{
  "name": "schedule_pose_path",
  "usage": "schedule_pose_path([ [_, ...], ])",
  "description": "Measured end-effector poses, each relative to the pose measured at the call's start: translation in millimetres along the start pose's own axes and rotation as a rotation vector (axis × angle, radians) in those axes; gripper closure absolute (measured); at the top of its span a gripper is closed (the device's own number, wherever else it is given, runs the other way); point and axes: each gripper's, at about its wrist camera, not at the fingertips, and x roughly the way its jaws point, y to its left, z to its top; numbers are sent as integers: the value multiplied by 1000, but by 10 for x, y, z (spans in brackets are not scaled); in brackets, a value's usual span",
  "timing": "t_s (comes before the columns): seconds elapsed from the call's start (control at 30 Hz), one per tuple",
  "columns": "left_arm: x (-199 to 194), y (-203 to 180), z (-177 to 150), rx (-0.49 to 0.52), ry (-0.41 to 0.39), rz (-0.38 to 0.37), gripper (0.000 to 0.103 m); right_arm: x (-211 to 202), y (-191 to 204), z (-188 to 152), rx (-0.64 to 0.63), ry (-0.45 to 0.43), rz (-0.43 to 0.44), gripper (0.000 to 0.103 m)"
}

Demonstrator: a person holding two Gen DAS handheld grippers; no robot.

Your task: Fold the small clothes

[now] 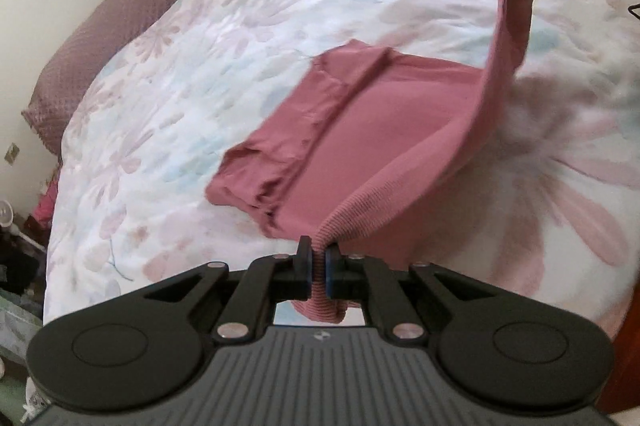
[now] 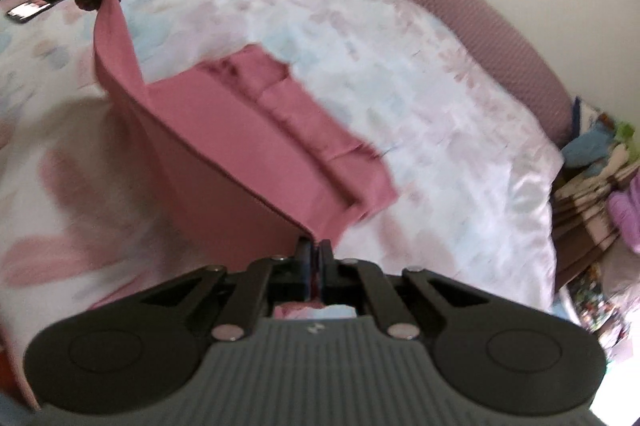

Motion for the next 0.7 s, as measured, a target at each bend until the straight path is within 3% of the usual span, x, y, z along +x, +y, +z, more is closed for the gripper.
schedule_pose_path([
  [0.13, 276, 418, 241, -38, 28, -27, 98, 336, -388, 337, 2, -11, -27, 103],
  [0.37, 892, 1082, 597, -116, 64, -49, 98, 1214, -958, 789, 46, 17, 1, 103],
  [0.53, 1559, 1380, 716, -131, 126, -67, 98, 2004, -1238, 935, 101, 68, 22, 103],
  [0.7, 2186, 1580, 730, -209, 158, -103, 98, 2752, -1360, 934, 179, 127, 52, 103],
])
